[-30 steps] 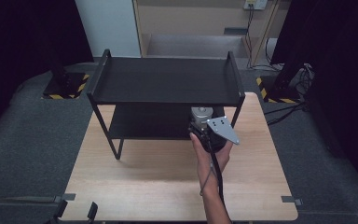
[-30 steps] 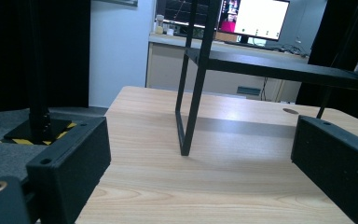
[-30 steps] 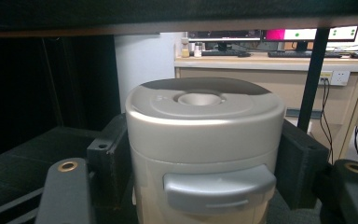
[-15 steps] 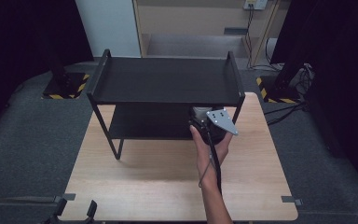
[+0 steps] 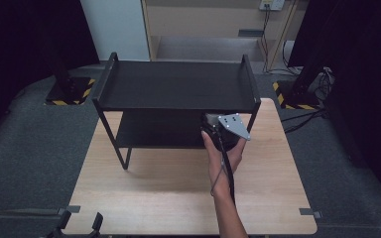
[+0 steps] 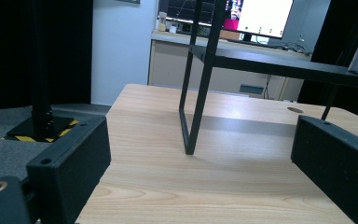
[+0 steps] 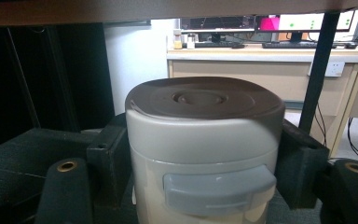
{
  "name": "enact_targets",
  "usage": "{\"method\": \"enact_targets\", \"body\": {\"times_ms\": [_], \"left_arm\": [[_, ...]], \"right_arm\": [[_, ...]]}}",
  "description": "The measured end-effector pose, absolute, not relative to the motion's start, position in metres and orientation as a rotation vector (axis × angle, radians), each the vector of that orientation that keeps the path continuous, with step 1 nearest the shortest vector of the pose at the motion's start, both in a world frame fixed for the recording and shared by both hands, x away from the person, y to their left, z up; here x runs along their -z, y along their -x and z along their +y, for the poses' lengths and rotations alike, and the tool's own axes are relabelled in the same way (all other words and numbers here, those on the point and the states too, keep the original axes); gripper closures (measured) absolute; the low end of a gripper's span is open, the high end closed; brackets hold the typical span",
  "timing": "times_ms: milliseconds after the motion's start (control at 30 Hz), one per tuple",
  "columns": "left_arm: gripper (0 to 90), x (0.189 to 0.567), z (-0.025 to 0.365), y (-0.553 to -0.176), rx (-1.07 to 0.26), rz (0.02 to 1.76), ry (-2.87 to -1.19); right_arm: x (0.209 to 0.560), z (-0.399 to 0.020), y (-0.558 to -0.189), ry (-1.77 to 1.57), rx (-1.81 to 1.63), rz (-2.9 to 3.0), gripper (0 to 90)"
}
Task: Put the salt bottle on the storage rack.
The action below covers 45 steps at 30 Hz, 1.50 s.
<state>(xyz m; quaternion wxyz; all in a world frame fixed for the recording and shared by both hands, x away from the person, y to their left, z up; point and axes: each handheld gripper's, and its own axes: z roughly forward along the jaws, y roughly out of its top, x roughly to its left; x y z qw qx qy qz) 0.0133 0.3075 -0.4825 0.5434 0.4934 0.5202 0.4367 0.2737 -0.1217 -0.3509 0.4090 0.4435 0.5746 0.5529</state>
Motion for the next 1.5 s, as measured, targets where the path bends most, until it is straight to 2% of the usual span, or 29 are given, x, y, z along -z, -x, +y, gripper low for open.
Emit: {"method": "enact_targets", "body": {"times_ms": [533,633,800,1133,1500], "left_arm": [[3.6,0.483,0.308,-0.013,-1.034,1.235,-1.168],[3.6,0.483,0.308,-0.013,-1.032,1.237,-1.169],[3.6,0.483,0.309,-0.012,-1.033,1.239,-1.166],[3.6,0.483,0.311,-0.011,-1.033,1.238,-1.162],[3.6,0.483,0.312,-0.011,-1.032,1.234,-1.165]], "right_arm": [[0.356,-0.123,-0.273,-1.109,-1.410,1.432,29.7],[0.361,-0.122,-0.274,-1.106,-1.419,1.414,13.3],[0.364,-0.122,-0.273,-1.100,-1.432,1.394,8.2],[0.365,-0.114,-0.258,-1.052,-1.405,1.379,5.3],[0.374,-0.110,-0.222,-1.012,-1.394,1.347,5.0]]}}
